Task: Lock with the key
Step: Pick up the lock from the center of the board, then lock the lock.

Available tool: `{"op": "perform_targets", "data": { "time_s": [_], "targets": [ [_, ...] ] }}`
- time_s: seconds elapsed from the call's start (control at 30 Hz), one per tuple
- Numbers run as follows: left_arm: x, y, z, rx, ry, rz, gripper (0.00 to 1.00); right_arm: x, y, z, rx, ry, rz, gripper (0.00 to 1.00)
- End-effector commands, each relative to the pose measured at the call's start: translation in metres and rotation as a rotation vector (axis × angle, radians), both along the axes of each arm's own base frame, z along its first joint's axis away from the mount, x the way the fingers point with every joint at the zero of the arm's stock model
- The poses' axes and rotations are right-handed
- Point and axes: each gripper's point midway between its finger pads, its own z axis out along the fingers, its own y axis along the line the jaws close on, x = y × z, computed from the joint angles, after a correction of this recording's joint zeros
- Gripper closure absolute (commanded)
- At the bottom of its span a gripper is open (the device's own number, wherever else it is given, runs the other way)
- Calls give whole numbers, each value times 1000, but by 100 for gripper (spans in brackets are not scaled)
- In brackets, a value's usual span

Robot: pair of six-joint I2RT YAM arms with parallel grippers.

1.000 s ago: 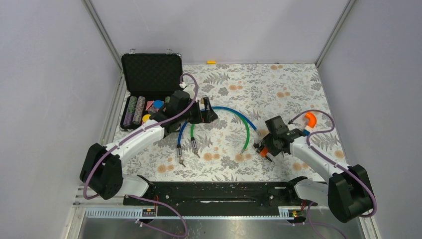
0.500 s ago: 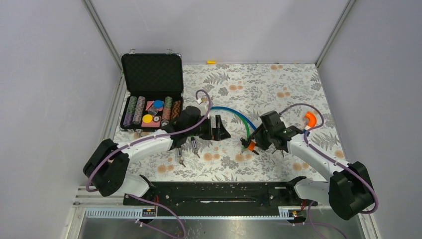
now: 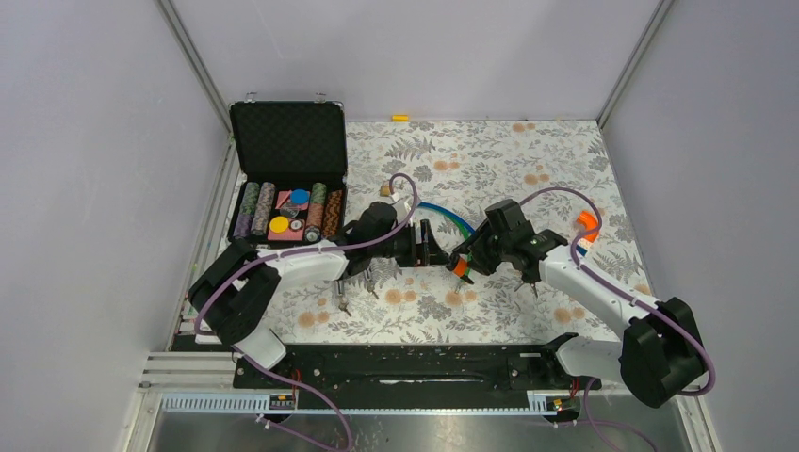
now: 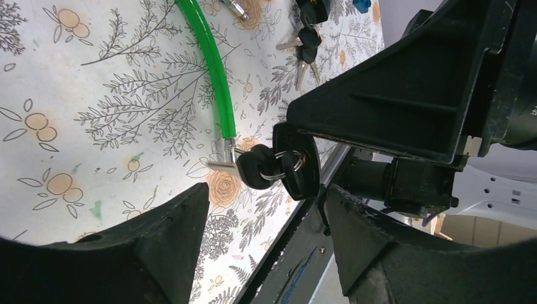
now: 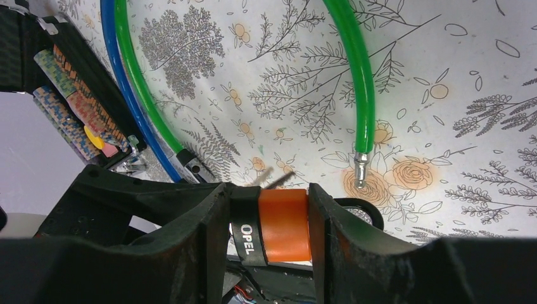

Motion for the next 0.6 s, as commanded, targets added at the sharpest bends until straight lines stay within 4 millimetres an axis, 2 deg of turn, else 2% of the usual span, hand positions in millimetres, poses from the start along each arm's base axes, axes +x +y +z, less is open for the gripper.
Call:
{"op": "perform_targets", "data": {
  "time_s": [0.0, 0.23, 0.57],
  "targets": [
    [2, -19, 38, -117, -24, -43, 33, 11, 17, 25, 67, -39, 10, 79],
    [-3, -25, 44, -137, 43, -66, 31, 15, 24, 30, 84, -34, 23, 79],
    [2, -34, 37, -132, 100, -52, 55, 15, 31, 36, 127, -25, 31, 79]
  ]
}}
